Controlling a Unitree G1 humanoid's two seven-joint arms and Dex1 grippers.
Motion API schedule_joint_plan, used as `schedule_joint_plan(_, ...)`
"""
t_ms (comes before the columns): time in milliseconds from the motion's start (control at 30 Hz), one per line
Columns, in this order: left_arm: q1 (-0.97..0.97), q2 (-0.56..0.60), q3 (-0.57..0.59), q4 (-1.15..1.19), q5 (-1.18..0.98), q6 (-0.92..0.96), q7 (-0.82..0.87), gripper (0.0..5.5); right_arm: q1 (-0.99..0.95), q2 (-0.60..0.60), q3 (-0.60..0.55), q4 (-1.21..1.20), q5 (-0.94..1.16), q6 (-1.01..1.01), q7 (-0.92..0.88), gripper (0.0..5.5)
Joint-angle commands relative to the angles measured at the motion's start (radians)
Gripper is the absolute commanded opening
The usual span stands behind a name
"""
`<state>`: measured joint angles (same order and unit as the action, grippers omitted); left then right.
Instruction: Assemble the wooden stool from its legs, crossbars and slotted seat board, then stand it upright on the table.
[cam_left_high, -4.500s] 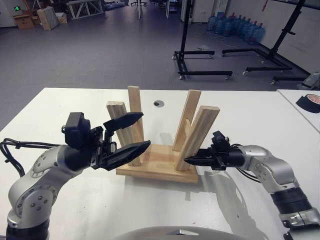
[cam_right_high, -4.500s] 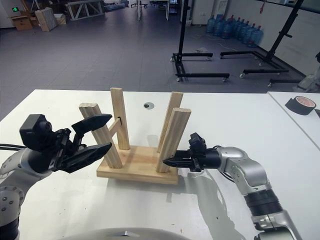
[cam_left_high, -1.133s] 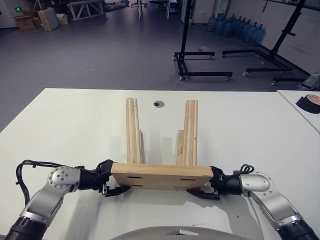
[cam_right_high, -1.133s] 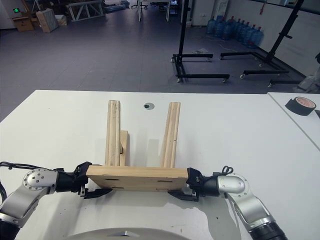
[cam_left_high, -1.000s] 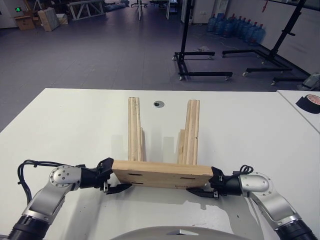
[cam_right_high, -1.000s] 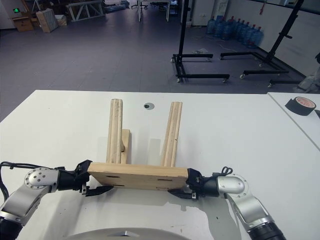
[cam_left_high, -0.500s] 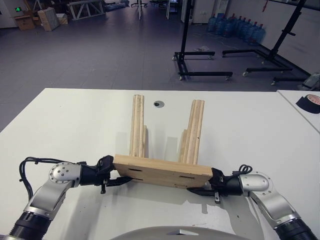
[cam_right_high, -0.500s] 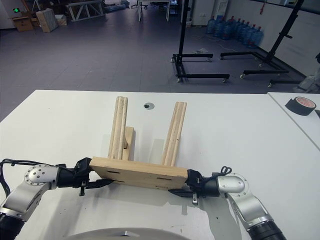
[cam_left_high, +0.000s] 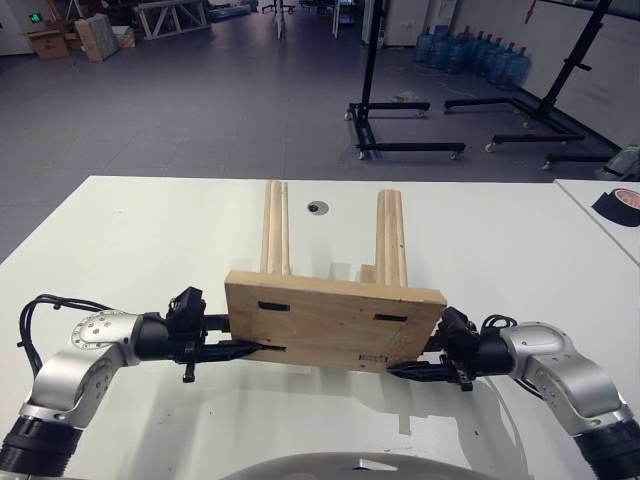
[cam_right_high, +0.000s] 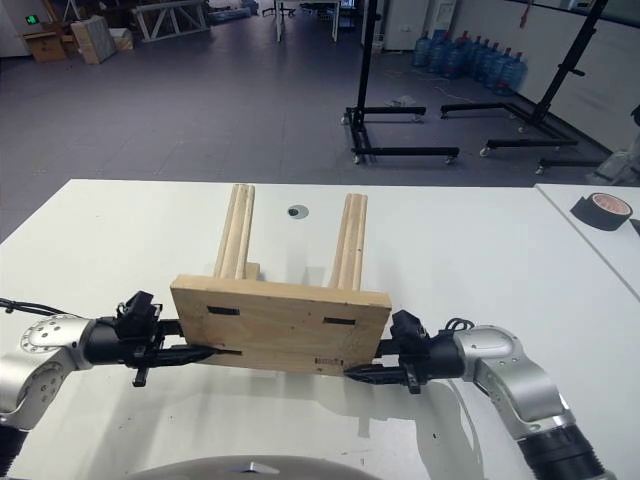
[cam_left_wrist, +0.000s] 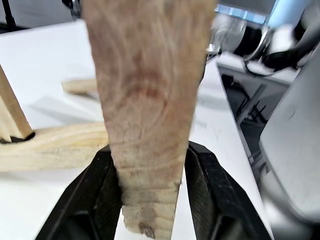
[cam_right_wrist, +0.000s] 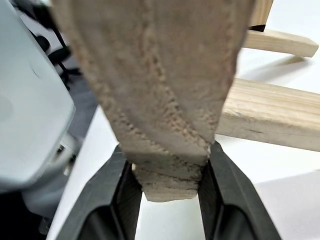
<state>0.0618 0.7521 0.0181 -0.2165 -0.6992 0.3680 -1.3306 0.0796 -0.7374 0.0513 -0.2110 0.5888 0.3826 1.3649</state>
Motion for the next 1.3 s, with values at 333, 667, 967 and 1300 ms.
schedule_joint_plan(333, 0.097, -0.068, 0.064, -0.325, -0.400, 0.202, 0.156, 1.46, -0.059, -0.042, -0.273, -0.274, 0.619, 0.438, -0.149, 1.32)
schedule_joint_plan(667, 0.110, -0.153, 0.120, -0.355, -0.683, 0.250, 0.431, 1.46, 0.005, 0.011, -0.333, -0.341, 0.915, 0.528, -0.377, 1.32)
schedule_joint_plan(967, 0.133, -0.176, 0.099, -0.392, -0.762, 0.257, 0.560, 1.46, 0.087, 0.090, -0.285, -0.407, 1.211, 0.473, -0.677, 1.29)
schedule_joint_plan(1300, 0.049, -0.229, 0.060, -0.426, -0.875, 0.236, 0.928, 1.46, 0.120, 0.280, -0.129, -0.511, 1.383, 0.187, -1.150, 1.29)
